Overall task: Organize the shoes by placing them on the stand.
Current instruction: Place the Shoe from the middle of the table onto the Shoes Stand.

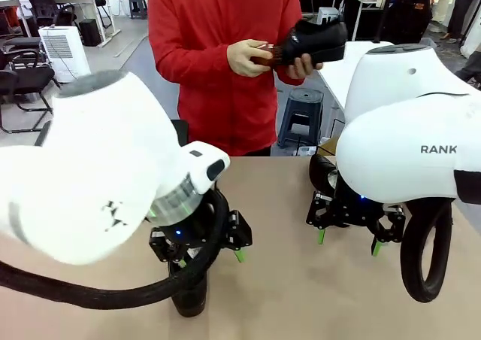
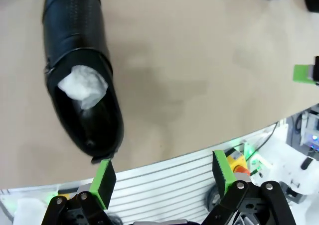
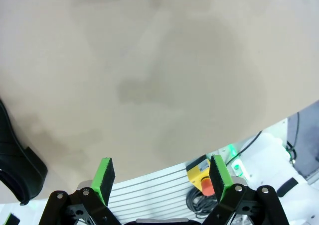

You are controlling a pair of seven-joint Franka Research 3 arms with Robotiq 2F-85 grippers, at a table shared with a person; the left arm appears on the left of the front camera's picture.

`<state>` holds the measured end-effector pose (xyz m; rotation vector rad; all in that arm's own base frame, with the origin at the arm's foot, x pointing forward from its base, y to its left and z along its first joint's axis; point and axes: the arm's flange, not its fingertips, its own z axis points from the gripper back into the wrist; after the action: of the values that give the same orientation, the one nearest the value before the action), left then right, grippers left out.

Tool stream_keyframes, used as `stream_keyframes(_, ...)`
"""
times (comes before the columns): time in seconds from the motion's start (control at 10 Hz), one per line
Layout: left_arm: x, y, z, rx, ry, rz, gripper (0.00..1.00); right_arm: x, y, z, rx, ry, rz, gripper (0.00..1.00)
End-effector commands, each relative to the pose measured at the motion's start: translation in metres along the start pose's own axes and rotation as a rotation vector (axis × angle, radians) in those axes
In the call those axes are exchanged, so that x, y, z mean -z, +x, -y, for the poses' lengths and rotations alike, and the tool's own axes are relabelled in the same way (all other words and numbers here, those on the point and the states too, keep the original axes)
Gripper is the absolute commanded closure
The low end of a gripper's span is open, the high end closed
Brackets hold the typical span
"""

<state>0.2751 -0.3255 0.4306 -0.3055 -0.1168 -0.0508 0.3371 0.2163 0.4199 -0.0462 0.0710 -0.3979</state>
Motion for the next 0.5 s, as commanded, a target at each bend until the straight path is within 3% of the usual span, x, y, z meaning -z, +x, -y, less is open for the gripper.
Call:
stream_keyframes(0.0, 0.022, 0.014, 0.009, -0.005, 0.037, 0.023, 0.00, -0.002, 0.000, 0.000, -0.013, 0.004, 0.001, 0.00)
stream_keyframes(0.4, 0.050, 0.027, 0.005, -0.016, 0.114, 0.040, 0.00, -0.002, 0.000, 0.000, -0.013, 0.004, 0.001, 0.00)
